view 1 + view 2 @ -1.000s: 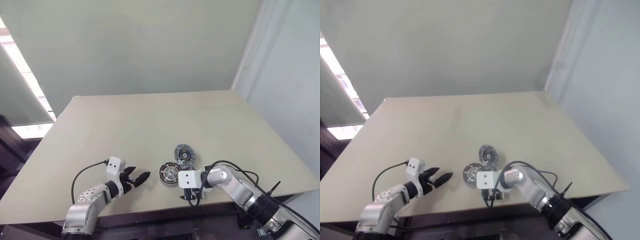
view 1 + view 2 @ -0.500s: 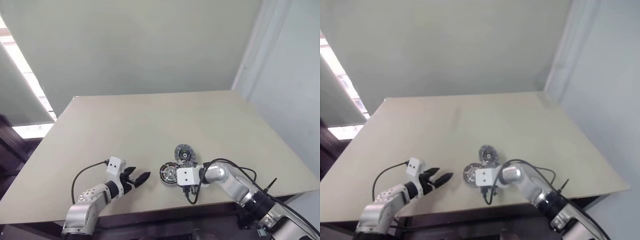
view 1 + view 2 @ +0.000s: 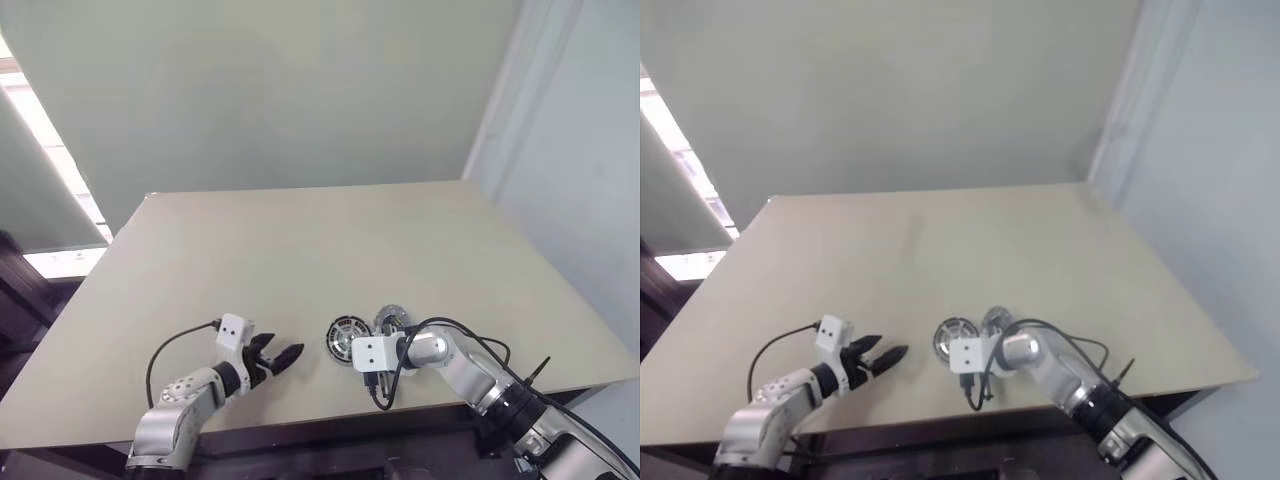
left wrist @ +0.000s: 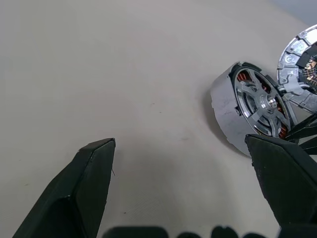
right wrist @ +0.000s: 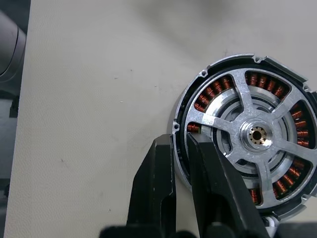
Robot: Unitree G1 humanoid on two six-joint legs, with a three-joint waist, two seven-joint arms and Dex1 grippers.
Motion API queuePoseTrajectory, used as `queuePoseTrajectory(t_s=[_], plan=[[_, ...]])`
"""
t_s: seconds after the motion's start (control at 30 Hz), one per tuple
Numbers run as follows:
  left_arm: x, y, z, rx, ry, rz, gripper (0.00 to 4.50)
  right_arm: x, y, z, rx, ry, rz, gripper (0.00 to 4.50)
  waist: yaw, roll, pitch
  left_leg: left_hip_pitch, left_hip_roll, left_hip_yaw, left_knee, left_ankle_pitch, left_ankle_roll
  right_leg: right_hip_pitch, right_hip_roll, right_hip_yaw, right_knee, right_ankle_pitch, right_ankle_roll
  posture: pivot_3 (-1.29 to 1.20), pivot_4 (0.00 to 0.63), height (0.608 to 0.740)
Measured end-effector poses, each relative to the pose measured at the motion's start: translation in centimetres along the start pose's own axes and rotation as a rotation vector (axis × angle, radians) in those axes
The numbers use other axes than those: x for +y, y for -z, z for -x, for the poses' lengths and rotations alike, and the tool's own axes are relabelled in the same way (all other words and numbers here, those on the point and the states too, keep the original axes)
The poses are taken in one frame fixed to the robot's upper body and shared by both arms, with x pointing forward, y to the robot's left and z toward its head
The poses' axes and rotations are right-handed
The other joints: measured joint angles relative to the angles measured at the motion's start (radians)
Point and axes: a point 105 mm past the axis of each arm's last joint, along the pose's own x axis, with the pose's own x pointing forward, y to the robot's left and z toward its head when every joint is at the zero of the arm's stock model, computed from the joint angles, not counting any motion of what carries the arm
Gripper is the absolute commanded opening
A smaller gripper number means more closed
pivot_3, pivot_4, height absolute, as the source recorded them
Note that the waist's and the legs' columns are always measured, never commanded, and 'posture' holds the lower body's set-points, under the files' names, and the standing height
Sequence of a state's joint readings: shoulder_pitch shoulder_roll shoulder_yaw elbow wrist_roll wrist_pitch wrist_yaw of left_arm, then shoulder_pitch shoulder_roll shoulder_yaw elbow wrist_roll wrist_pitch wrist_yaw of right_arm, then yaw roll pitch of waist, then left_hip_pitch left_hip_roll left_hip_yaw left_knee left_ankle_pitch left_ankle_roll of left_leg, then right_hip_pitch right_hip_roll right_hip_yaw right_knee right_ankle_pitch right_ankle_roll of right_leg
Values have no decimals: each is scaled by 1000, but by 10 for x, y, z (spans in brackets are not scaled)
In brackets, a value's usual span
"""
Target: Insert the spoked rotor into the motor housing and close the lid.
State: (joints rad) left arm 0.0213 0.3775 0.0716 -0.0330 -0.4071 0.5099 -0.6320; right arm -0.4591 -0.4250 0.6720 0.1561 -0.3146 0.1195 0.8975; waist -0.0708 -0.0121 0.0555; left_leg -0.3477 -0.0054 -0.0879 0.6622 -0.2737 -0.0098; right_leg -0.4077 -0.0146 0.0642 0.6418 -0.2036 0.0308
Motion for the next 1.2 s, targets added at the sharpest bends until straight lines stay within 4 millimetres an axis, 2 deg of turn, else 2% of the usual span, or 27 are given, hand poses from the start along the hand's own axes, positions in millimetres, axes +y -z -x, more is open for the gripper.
queuePoseTrajectory(t_s=[0.2, 0.4, 0.53, 0.63, 0.83, 0.93, 1.03, 1.13, 1.2], plan=[[0, 0, 0, -3, 1, -5, 4500, -2, -11, 3, -33, -5, -45, 90, 0, 0, 0, 0, 0, 0, 0, 0, 0, 0, 0, 0, 0, 0, 0, 0, 0, 740], [6, 0, 2, -10, -18, 9, 4500, 2, -48, 6, -133, -39, -78, 8, 0, 0, 0, 0, 0, -1, -1, 0, 0, -1, 0, -1, 0, 0, 0, 0, 0, 740], [14, 1, 6, -13, -51, 27, 4500, 7, -58, 6, -136, -59, -112, 8, 1, 0, 0, 0, 0, -1, 0, 0, 0, 0, 0, -1, 0, 0, 0, 0, 0, 740], [16, 2, 7, -13, -57, 31, 4500, 10, -59, 4, -118, -67, -87, 8, 0, 0, 0, 0, 0, 0, 0, 0, 0, -1, 0, -1, 0, 0, 0, 0, 0, 740], [15, 2, 7, -14, -57, 32, 4500, 1, -46, 9, -19, -23, -70, 8, 1, 0, 0, -1, 0, -1, -1, 0, 0, -1, 0, -1, 0, 0, 0, 0, 0, 740], [15, 2, 7, -17, -57, 31, 4500, -1, -47, 16, -13, 3, -156, 599, 1, 0, 0, -2, 0, -2, -1, 0, 0, -2, 0, -1, 0, 0, 0, 0, 0, 740], [15, 2, 6, -18, -56, 32, 4500, -12, -56, 25, -81, 88, -259, 1574, 1, 0, 0, -2, 0, -2, -1, 0, 0, -2, 0, -1, 0, 0, 0, 0, 0, 740], [11, 3, 4, -20, -42, 38, 4500, -35, -63, 39, -155, 236, -368, 2611, 0, 0, 0, -2, 0, -2, 0, 0, 0, -2, 0, -1, 0, 0, 0, 0, 0, 740], [10, 4, 4, -18, -38, 40, 4500, -54, -56, 55, -172, 359, -433, 3298, 1, 0, 0, -2, 0, -2, 0, 0, 0, -2, 0, -2, 0, 0, 0, 0, 0, 740]])
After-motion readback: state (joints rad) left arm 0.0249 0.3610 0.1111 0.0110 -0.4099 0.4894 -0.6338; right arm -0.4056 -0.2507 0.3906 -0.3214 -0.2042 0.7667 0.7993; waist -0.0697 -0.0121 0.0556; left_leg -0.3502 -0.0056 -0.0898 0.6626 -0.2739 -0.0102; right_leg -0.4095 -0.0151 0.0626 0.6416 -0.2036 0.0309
